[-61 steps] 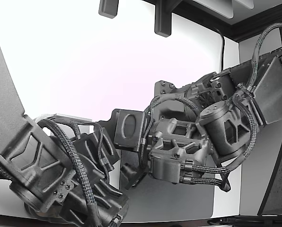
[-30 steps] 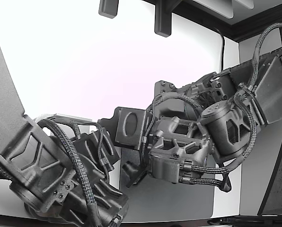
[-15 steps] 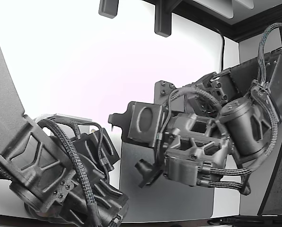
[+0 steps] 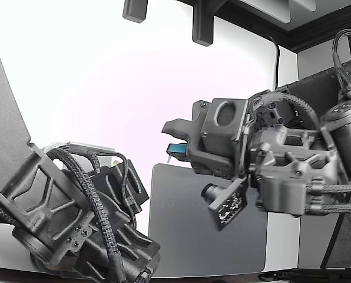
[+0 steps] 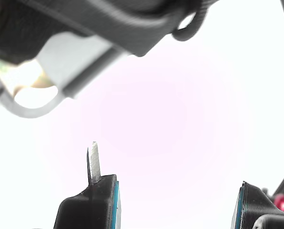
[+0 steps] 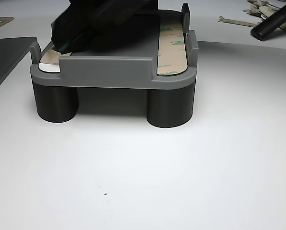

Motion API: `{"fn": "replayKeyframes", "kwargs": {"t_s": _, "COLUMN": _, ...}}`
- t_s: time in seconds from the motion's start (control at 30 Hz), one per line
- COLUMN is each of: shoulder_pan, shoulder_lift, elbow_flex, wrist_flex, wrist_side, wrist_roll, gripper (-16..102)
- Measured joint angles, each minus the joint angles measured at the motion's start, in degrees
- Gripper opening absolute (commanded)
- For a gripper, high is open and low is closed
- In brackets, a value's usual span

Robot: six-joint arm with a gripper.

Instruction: Peel off protective film from adhesive tape.

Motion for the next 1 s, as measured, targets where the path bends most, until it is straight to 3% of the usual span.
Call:
{"fn": "replayKeyframes", "kwargs": {"t_s": 0.07, "shoulder_pan": -1.85, "shoulder_lift": 1.32, "elbow_flex": -3.25, "wrist_flex": 0.35, "wrist_side": -2.02, "wrist_roll": 2.2, "gripper": 94}}
{"fn": "replayKeyframes", "kwargs": {"t_s": 0.1, "shoulder_pan": -3.34, "shoulder_lift": 2.37, "elbow_flex": -4.48, "wrist_flex": 0.09, "wrist_side": -3.78, "wrist_roll": 2.9, "gripper": 80}}
{"fn": "replayKeyframes", "kwargs": {"t_s": 0.13, "shoulder_pan": -5.01, "shoulder_lift": 3.6, "elbow_flex": -5.19, "wrist_flex": -0.79, "wrist_side": -5.62, "wrist_roll": 3.43, "gripper": 55}}
{"fn": "replayKeyframes", "kwargs": {"t_s": 0.17, "shoulder_pan": -6.77, "shoulder_lift": 5.1, "elbow_flex": -5.27, "wrist_flex": -1.93, "wrist_side": -7.38, "wrist_roll": 4.04, "gripper": 61}}
{"fn": "replayKeyframes", "kwargs": {"t_s": 0.2, "shoulder_pan": -8.61, "shoulder_lift": 6.59, "elbow_flex": -5.1, "wrist_flex": -3.16, "wrist_side": -8.96, "wrist_roll": 5.27, "gripper": 84}}
{"fn": "replayKeyframes", "kwargs": {"t_s": 0.23, "shoulder_pan": -10.11, "shoulder_lift": 8.09, "elbow_flex": -4.22, "wrist_flex": -4.31, "wrist_side": -10.37, "wrist_roll": 6.86, "gripper": 93}}
{"fn": "replayKeyframes", "kwargs": {"t_s": 0.33, "shoulder_pan": -14.24, "shoulder_lift": 12.39, "elbow_flex": -0.18, "wrist_flex": -8.7, "wrist_side": -14.68, "wrist_roll": 14.33, "gripper": 99}}
{"fn": "replayKeyframes", "kwargs": {"t_s": 0.47, "shoulder_pan": -20.57, "shoulder_lift": 20.74, "elbow_flex": 9.14, "wrist_flex": -16.17, "wrist_side": -21.36, "wrist_roll": 23.82, "gripper": 100}}
{"fn": "replayKeyframes", "kwargs": {"t_s": 0.63, "shoulder_pan": -33.4, "shoulder_lift": 34.45, "elbow_flex": 24.96, "wrist_flex": -25.14, "wrist_side": -33.84, "wrist_roll": 28.3, "gripper": 100}}
{"fn": "replayKeyframes", "kwargs": {"t_s": 0.77, "shoulder_pan": -44.3, "shoulder_lift": 44.82, "elbow_flex": 36.3, "wrist_flex": -27.42, "wrist_side": -43.15, "wrist_roll": 27.07, "gripper": 100}}
{"fn": "replayKeyframes", "kwargs": {"t_s": 0.87, "shoulder_pan": -48.96, "shoulder_lift": 47.64, "elbow_flex": 42.28, "wrist_flex": -28.3, "wrist_side": -45.35, "wrist_roll": 27.25, "gripper": 100}}
{"fn": "replayKeyframes", "kwargs": {"t_s": 1.0, "shoulder_pan": -51.24, "shoulder_lift": 47.72, "elbow_flex": 47.99, "wrist_flex": -29.18, "wrist_side": -43.42, "wrist_roll": 27.25, "gripper": 100}}
